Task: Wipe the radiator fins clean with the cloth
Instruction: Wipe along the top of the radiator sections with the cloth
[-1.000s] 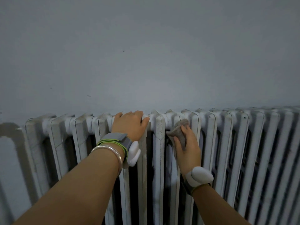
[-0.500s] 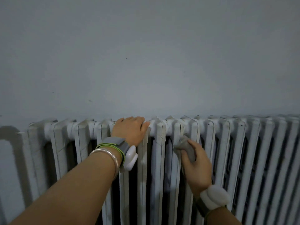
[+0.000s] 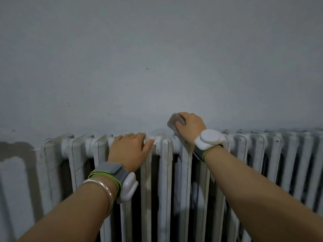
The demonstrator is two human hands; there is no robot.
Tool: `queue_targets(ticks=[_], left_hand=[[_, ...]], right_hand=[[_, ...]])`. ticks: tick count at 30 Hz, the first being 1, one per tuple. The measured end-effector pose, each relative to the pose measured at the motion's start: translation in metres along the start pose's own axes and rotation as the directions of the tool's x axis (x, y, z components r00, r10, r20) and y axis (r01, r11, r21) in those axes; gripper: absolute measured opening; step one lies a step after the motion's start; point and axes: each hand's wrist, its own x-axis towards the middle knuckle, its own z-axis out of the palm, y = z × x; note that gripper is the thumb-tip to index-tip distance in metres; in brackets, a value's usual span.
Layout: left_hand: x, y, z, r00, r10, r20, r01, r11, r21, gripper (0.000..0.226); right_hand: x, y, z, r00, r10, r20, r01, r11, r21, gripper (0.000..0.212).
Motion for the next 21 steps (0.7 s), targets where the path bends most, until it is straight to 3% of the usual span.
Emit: queue_targets(ticks=[4,7,13,21], left_hand=[[-0.001,0.002,0.002,1.000,-0.017,-0.004,0.017,1.000,0.007,0.065],[-0.001,0.003,0.001,1.000,-0.024,0.017,0.024,1.000,0.002,0.047],[-0.002,0.004,-0.001,0.999,-0.038,0.030,0.038,0.999,0.004,0.047],[-0.003,0.007,-0.006,0.996,-0.057,0.071,0.056,0.998,0.015,0.048]], right_hand=[[0.005,-0.008,0.006,0.948,0.082,0.307,-0.046,0.991,-0.122,0.029],[0.007,-0.012,0.004,0.929,0.123,0.350,-0.076,0.986,-0.146,0.037],[-0.006,-0.012,0.001,0.952,0.113,0.286,-0.079,0.989,-0.128,0.033],[-0.032,0.004,0.017,0.999,0.031,0.004,-0.031,0.998,-0.058,0.022]])
